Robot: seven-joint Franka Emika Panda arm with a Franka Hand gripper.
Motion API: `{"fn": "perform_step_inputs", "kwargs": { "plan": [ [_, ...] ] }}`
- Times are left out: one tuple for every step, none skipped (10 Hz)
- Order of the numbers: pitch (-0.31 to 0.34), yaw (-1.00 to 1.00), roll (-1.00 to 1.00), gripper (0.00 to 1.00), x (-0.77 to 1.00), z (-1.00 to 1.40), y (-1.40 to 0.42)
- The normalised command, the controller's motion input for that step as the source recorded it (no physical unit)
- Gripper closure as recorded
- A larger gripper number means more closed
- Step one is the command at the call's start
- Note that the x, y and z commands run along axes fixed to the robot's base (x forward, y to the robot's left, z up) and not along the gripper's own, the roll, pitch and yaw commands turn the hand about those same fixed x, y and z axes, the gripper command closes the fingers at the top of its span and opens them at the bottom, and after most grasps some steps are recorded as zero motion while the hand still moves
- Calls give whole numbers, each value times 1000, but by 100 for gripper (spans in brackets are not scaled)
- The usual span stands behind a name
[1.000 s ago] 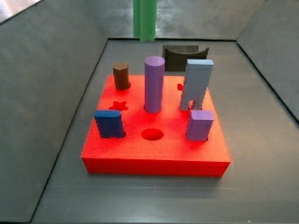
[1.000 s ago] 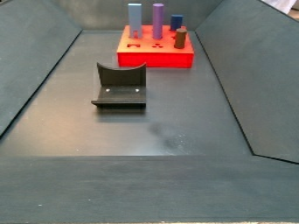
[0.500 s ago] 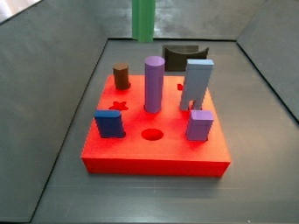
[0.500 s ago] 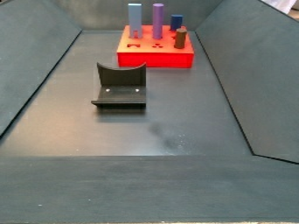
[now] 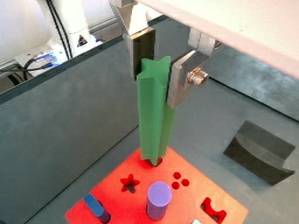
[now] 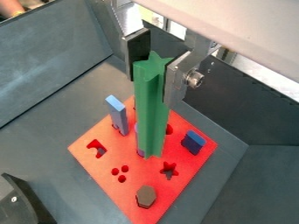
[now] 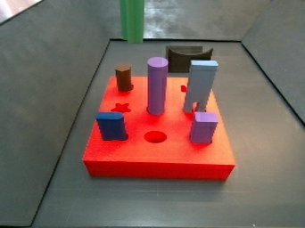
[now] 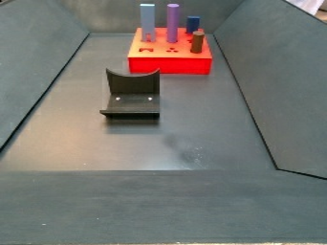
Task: Pick up the star object. Move up. Move to above the board. Insert the star object.
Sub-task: Insert the star object.
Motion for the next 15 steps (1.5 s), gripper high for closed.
{"fn": "perform_step_inputs", "kwargs": {
  "plan": [
    [24,0,76,100,-60,0,-26],
    [7,-123,64,100,-249,0,-34],
    [6,-117,40,100,-154,0,-43],
    [0,-40,6,100,0,0,-69],
    [0,-34,0,100,0,-143,-160],
    [-59,-346,-131,100,-11,-337,-217],
    [-106,-729,-147,100,-103,-454,-269],
    [-101,-811,-171,100,-169,-503,-60],
    [-39,-63,-29,100,0,0,0],
    [-10,0,-6,100,0,0,0],
    [-70,0,-69,100,-237,-220,-66],
    [-84,-203,-181,100,-377,-454,-189],
    [-106,-283,-246,100,-94,-343,-66],
    [0,0,0,100,0,-20,0],
    [-37,-934,-124,100,0,-291,-57]
  ]
}}
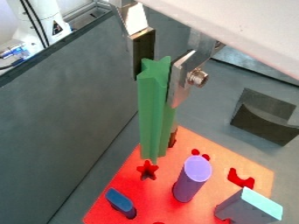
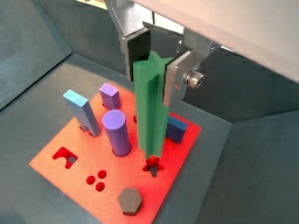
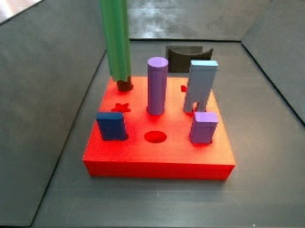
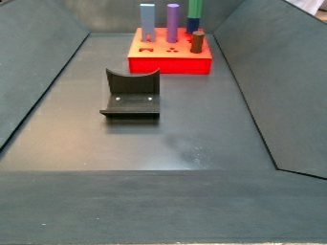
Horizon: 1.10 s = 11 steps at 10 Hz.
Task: Pick up the star object. Move up. Move to above the board. Insert the star object.
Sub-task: Insert the star object.
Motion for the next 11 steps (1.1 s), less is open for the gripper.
{"fn": "perform_step_inputs", "kwargs": {
  "plan": [
    [-34,-940,-123,100,0,-294,-57],
    [0,-837,-129,100,123,-151,-91],
    [0,-66,0,100,57,0,0],
    [0,-6,0,100,63,0,0],
    [0,-897,-100,100,60,-449,0],
    [0,-1000,-60,100,0,-437,-3],
    [7,-966,-63,100,0,-320,-46],
    [0,-120,0,100,109,0,0],
    [0,0,0,100,0,-23,0],
    [0,-186,-66,100,40,-169,60],
    [0,-449,-99,100,157,-231,63]
  ]
}}
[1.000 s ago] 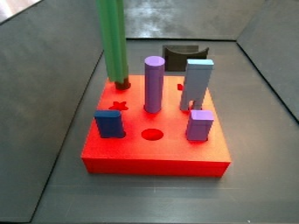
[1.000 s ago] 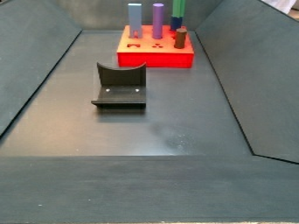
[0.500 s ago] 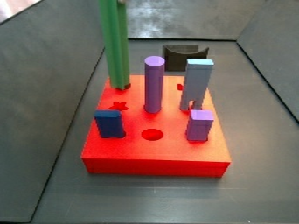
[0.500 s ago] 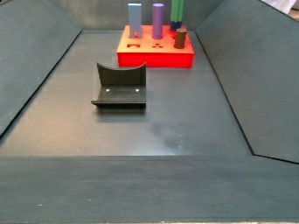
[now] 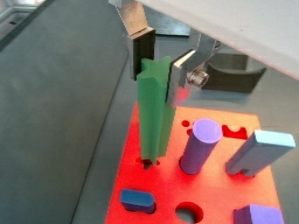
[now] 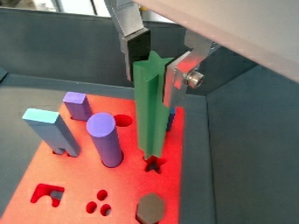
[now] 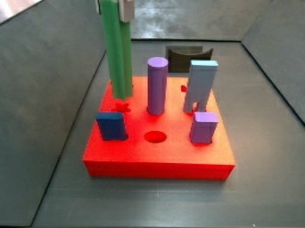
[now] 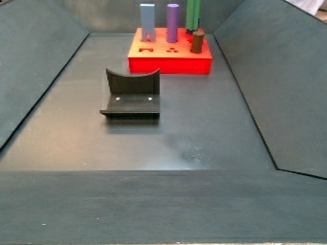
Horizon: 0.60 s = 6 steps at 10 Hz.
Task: Pick up the star object. Move up. Move to above the board. Insert the star object.
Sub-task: Insert the star object.
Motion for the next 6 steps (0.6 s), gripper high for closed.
{"fn": "perform_step_inputs", "kwargs": {
  "plan": [
    [0,-206,-43,100,49,0,0],
    [0,0,-6,100,6,0,0],
    [7,-97,0,100,106,-174,9],
    [10,-143,-21,100,83,-226,60],
    [3,-134,-24,100,69,-237,60],
    [0,-117,-56,100,100,-86,9]
  ]
}}
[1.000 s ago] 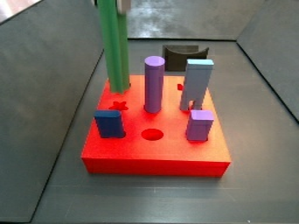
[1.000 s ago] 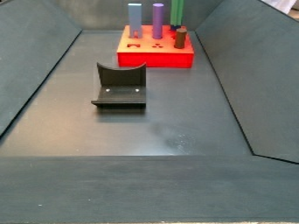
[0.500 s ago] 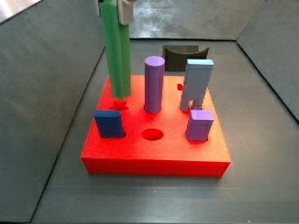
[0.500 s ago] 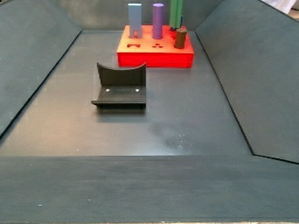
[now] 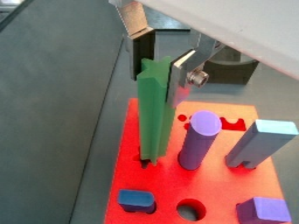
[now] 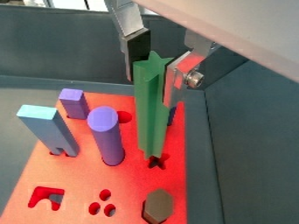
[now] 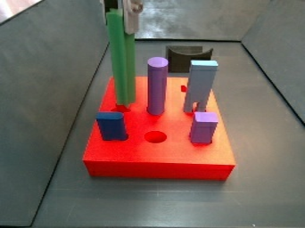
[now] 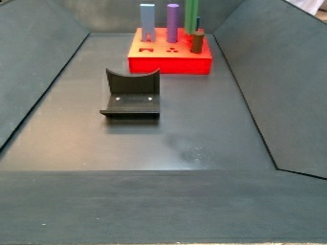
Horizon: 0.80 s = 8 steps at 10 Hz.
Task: Pick up the star object. Move up. Move to above the board. Insert the star object.
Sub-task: Insert the star object.
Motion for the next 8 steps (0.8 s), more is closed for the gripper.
{"fn": "perform_step_inputs", "kwargs": {
  "plan": [
    [0,-109,-59,100,23,-74,23],
    [0,-117,-37,100,0,-111,17],
    [0,-140,-50,100,0,-140,20],
    [0,-151,-26,100,0,-197,26],
    [0,-140,-59,100,26,-146,9],
    [0,-106,-59,100,46,-103,11],
    [0,-29,-23,100,43,-134,31],
    [0,-54,-24,100,43,-120,17]
  ]
}}
